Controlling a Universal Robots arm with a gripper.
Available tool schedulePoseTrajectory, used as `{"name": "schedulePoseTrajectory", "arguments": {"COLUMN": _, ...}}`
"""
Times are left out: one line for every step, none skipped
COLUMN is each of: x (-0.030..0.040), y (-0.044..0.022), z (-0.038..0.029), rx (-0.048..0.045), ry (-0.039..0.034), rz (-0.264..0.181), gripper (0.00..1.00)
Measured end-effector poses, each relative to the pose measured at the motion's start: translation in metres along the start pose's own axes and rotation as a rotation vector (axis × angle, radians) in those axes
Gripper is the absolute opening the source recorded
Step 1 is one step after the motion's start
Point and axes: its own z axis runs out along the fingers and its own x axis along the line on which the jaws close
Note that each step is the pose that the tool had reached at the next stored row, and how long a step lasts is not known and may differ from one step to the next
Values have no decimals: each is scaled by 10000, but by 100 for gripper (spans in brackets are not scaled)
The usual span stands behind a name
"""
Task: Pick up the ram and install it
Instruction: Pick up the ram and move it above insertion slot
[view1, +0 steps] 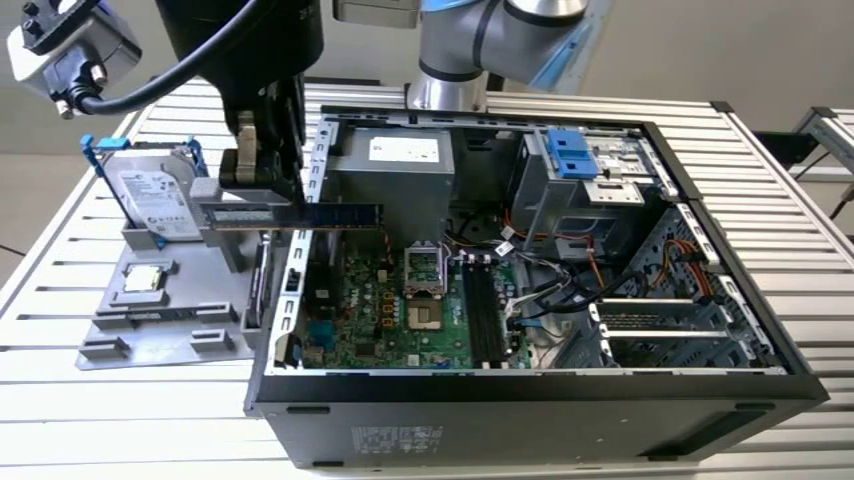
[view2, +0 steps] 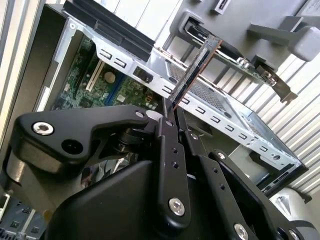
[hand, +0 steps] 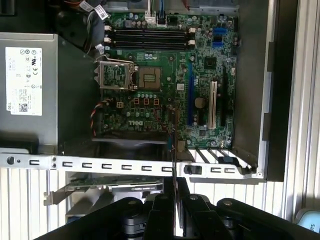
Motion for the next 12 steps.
{"name": "schedulePoseTrajectory", "arguments": {"x": 0, "y": 14, "z": 0, "rx": 0, "ry": 0, "rz": 24, "gripper": 0}}
{"name": "schedulePoseTrajectory", "arguments": {"x": 0, "y": 26, "z": 0, "rx": 0, "ry": 0, "rz": 54, "gripper": 0}}
{"name": "schedulePoseTrajectory", "arguments": {"x": 0, "y": 36, "z": 0, "rx": 1, "ry": -1, "rz": 91, "gripper": 0}}
{"name": "schedulePoseTrajectory", "arguments": {"x": -1, "y": 44, "z": 0, "rx": 0, "ry": -1, "rz": 133, "gripper": 0}}
{"name": "schedulePoseTrajectory", "arguments": {"x": -1, "y": 53, "z": 0, "rx": 1, "ry": -1, "rz": 177, "gripper": 0}}
{"name": "schedulePoseTrajectory", "arguments": {"x": -1, "y": 64, "z": 0, "rx": 0, "ry": -1, "rz": 211, "gripper": 0}}
{"name": "schedulePoseTrajectory", "arguments": {"x": -1, "y": 78, "z": 0, "rx": 0, "ry": -2, "rz": 231, "gripper": 0}}
{"name": "schedulePoseTrajectory", "arguments": {"x": -1, "y": 91, "z": 0, "rx": 0, "ry": -2, "rz": 237, "gripper": 0}}
{"name": "schedulePoseTrajectory", "arguments": {"x": -1, "y": 104, "z": 0, "rx": 1, "ry": -3, "rz": 237, "gripper": 0}}
{"name": "schedulePoseTrajectory", "arguments": {"x": -1, "y": 118, "z": 0, "rx": 0, "ry": -1, "rz": 237, "gripper": 0}}
{"name": "schedulePoseTrajectory", "arguments": {"x": -1, "y": 131, "z": 0, "rx": 0, "ry": -1, "rz": 237, "gripper": 0}}
{"name": "schedulePoseTrajectory", "arguments": {"x": -2, "y": 145, "z": 0, "rx": 0, "ry": -1, "rz": 237, "gripper": 0}}
